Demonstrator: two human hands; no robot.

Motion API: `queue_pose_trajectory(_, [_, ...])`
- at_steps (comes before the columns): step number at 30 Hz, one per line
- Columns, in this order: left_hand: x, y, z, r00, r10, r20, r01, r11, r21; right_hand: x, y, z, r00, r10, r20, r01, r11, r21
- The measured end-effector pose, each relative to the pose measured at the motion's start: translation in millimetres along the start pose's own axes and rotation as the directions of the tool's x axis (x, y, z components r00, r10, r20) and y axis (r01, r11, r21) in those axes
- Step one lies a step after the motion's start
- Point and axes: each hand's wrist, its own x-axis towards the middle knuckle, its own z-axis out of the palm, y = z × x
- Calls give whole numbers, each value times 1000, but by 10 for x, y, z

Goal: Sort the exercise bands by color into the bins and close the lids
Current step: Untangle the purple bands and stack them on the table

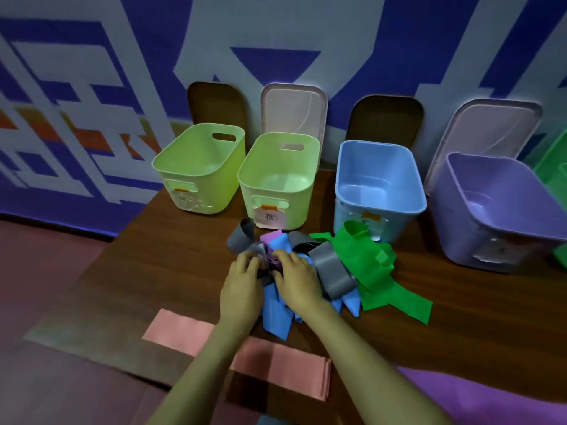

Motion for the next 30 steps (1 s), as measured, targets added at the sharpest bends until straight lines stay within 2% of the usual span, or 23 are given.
queue_pose_trajectory(3, [-23,-27,63,999,-34,-6,34,999,-16,64,23,10,994,91,-54,-88,995,47])
queue_pose_trajectory(6, [-44,-11,85,998,-62,-11,62,998,-22,97,53,-24,983,179,-38,-171,972,161])
queue_pose_trajectory(9, [-64,18,59,996,-85,14,85,996,-18,65,81,-124,961,271,-50,-231,890,393])
queue_pose_trajectory(12, [-59,13,30,993,-89,80,91,995,-30,-30,64,-296,948,261,-183,-136,851,507])
queue_pose_trajectory(14, [-20,28,-21,986,-105,128,115,991,-71,-125,28,-444,934,218,-284,-48,862,505])
queue_pose_trajectory(18, [71,129,-201,965,-98,243,125,987,-98,-348,34,-735,892,228,-391,6,858,514])
queue_pose_trajectory(20, [75,227,-313,972,-80,223,105,989,-104,-479,62,-871,852,226,-471,39,871,489])
queue_pose_trajectory(22, [44,384,-424,991,-27,131,48,985,-164,-601,87,-1002,814,217,-538,70,884,462])
queue_pose_trajectory(24, [10,608,-548,997,72,26,-60,951,-303,-712,102,-1132,781,185,-596,120,892,435])
queue_pose_trajectory(28, [-73,1182,-854,945,308,-112,-324,835,-445,-956,59,-1407,712,161,-683,246,854,458])
queue_pose_trajectory(30, [-116,1420,-974,916,358,-179,-398,765,-506,-1076,5,-1563,678,186,-711,304,809,503])
